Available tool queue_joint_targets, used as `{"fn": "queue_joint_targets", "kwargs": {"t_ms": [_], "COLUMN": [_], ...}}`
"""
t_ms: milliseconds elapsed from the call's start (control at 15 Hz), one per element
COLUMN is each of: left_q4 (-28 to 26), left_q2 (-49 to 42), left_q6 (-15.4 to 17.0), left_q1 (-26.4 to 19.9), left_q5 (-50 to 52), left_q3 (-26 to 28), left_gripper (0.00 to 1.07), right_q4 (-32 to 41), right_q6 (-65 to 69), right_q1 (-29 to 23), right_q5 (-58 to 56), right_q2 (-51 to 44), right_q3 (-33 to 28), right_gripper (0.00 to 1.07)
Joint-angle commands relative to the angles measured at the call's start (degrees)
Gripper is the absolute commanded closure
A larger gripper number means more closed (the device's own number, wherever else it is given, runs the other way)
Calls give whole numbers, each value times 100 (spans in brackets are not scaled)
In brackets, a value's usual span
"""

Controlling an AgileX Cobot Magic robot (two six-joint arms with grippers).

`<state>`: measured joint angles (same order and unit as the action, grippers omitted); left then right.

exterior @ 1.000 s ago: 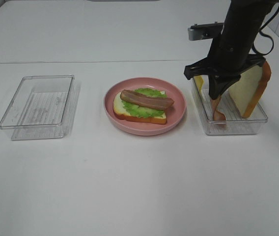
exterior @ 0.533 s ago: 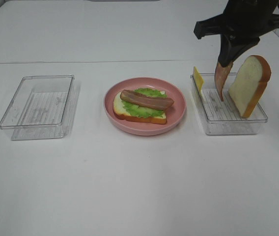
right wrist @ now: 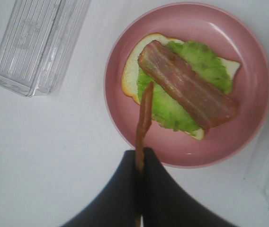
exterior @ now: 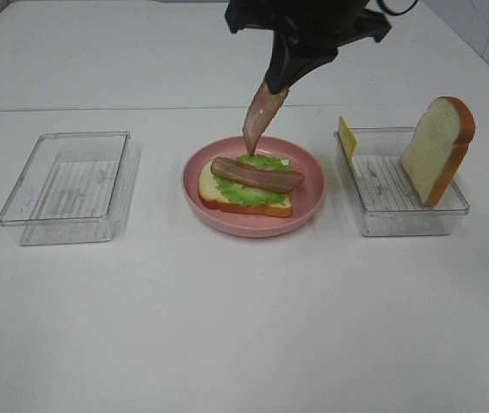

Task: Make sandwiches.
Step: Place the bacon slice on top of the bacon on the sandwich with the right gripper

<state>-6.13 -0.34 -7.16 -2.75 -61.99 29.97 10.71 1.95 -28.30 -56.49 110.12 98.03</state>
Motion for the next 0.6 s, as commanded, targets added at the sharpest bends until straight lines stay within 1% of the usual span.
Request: {"fn": "queue_joint_targets", "kwargs": {"t_ms": [67, 133, 333, 400, 467, 600], "left_q4": [0, 0, 0, 0, 0, 0], "left_q2": [-74, -74, -74, -74, -74, -74], "left_q6": [0, 0, 0, 0, 0, 0], "left_q1": [-6, -6, -6, -6, -6, -6], "left_q5": [29, 29, 29, 29, 29, 29], "left_q3": [-11, -11, -11, -11, -11, -11], "left_gripper": [7, 7, 7, 7, 7, 7], "right_q4": [235, 327, 1077, 1157, 1180, 705], "right_q6": [-132, -155, -699, -779, -814, -837], "right_q1": [-155, -212, -246, -246, -235, -229], "right_q5": [309, 447, 544, 550, 573, 647], "right_q2": [235, 390, 837, 905, 1020, 1306], "right_q3": [40, 40, 172, 212, 304, 550], "right_gripper": [107, 107, 107, 107, 107, 107]}}
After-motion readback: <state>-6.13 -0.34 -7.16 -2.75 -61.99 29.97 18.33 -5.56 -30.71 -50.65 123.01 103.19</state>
